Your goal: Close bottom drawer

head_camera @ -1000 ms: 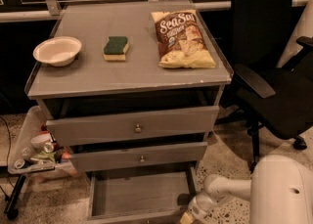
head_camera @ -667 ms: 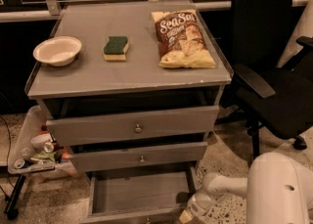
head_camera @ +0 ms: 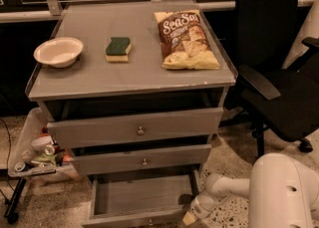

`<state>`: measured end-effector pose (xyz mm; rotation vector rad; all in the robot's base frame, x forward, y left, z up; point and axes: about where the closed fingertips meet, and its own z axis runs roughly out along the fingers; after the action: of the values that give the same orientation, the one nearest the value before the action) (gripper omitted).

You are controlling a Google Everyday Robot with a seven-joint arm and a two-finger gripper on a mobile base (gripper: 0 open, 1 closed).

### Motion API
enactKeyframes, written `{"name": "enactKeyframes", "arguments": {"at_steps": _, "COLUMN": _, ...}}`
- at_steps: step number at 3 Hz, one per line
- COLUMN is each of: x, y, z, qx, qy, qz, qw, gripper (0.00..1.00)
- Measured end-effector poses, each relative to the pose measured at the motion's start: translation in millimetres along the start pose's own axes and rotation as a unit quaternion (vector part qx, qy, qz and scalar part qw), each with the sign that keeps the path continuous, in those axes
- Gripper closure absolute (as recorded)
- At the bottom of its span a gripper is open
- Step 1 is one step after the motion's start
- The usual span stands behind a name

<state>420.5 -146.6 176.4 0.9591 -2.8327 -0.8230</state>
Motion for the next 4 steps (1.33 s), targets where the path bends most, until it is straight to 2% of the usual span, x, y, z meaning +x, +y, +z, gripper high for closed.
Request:
{"name": "enactKeyframes", "arguments": {"at_steps": 3, "x": 0.0, "y": 0.0, "z": 0.0, "qx": 0.0, "qy": 0.0, "qz": 0.0, "qw": 1.0, "gripper": 0.12}}
{"name": "enactKeyframes", "arguments": {"at_steps": 4, "x": 0.0, "y": 0.0, "z": 0.1, "qx": 0.0, "qy": 0.0, "qz": 0.0, "qw": 1.0, "gripper": 0.0}}
